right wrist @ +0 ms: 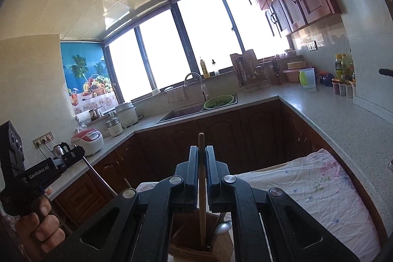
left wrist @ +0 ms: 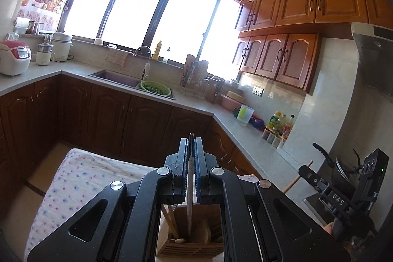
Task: Organize utensils
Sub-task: 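Lift both held chopsticks and lower them into the wooden holder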
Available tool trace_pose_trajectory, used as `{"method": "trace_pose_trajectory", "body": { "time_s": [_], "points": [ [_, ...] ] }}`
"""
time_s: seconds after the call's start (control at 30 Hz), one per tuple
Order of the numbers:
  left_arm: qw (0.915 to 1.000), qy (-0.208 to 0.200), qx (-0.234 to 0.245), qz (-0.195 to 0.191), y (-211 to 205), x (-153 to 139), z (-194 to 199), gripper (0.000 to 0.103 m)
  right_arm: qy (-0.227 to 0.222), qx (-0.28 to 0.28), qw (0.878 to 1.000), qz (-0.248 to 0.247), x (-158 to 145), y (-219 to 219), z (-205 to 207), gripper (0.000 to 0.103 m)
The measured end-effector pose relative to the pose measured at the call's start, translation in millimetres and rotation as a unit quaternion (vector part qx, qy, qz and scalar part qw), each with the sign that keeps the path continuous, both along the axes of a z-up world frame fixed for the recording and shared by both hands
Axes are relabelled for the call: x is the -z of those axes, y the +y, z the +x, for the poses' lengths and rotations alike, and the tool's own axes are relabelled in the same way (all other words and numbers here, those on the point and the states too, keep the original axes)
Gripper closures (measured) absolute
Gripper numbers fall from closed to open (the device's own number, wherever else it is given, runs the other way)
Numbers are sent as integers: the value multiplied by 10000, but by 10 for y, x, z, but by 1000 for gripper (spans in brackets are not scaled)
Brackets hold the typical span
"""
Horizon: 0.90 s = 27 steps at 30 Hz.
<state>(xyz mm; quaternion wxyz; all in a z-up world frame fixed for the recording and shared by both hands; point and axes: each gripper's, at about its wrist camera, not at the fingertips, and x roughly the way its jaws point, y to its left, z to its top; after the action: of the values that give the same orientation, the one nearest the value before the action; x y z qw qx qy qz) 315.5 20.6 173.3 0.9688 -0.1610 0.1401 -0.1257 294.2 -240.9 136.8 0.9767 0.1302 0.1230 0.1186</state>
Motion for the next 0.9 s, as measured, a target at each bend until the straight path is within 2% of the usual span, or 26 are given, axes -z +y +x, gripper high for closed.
{"method": "trace_pose_trajectory", "body": {
  "time_s": [0.2, 0.47, 0.73, 0.9],
  "points": [
    [9999, 150, -42, -8, 11, 311, 43, 99, 229, 31, 9997, 43, 255, 35, 94, 98],
    [9985, 550, 45, 72, -46, 624, 139, 99, 534, 36, 9986, -13, 527, 86, 172, 98],
    [9956, 865, 290, 210, -187, 813, 170, 99, 707, 24, 9975, -90, 634, 88, 217, 97],
    [9956, 867, 265, 221, -208, 824, 161, 99, 729, 28, 9973, -103, 631, 82, 216, 97]
  ]
}}
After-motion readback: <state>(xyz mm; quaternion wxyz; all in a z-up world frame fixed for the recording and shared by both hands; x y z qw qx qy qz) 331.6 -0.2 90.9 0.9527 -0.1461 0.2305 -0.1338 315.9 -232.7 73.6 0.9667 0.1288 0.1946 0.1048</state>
